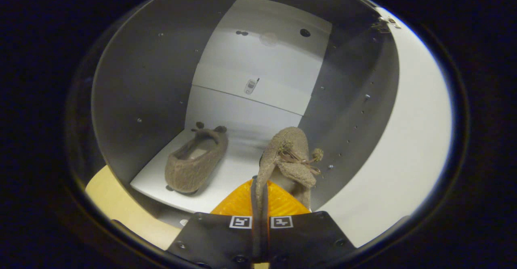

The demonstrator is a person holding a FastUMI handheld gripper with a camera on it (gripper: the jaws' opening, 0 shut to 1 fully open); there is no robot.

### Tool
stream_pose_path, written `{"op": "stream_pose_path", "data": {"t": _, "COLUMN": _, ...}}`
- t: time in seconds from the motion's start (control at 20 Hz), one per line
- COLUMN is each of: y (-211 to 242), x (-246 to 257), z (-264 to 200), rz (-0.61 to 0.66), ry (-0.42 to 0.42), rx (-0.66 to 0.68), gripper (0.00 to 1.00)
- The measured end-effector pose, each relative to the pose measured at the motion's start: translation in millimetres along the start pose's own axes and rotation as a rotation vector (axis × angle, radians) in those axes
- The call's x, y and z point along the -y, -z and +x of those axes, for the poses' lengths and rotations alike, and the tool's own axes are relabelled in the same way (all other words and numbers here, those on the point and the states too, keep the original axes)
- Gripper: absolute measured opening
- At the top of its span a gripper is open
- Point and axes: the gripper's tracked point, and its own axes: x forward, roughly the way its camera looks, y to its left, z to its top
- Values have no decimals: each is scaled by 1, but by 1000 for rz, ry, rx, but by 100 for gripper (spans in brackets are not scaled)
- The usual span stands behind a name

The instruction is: Open the shoe cabinet door, grab the shoes and put them into the shoe cabinet, then close the shoe cabinet door.

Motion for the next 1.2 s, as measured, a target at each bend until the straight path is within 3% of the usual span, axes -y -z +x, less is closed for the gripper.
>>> {"op": "stream_pose_path", "data": {"t": 0.5, "y": -7, "x": -25, "z": 79, "rz": -39, "ry": -29, "rx": -46, "gripper": 3}}
{"op": "stream_pose_path", "data": {"t": 0.75, "y": -12, "x": -19, "z": 86, "rz": -29, "ry": -12, "rx": -42, "gripper": 3}}
{"op": "stream_pose_path", "data": {"t": 0.8, "y": -17, "x": -18, "z": 85, "rz": -17, "ry": -13, "rx": -27, "gripper": 14}}
{"op": "stream_pose_path", "data": {"t": 1.2, "y": -40, "x": -3, "z": 49, "rz": 28, "ry": 12, "rx": 33, "gripper": 15}}
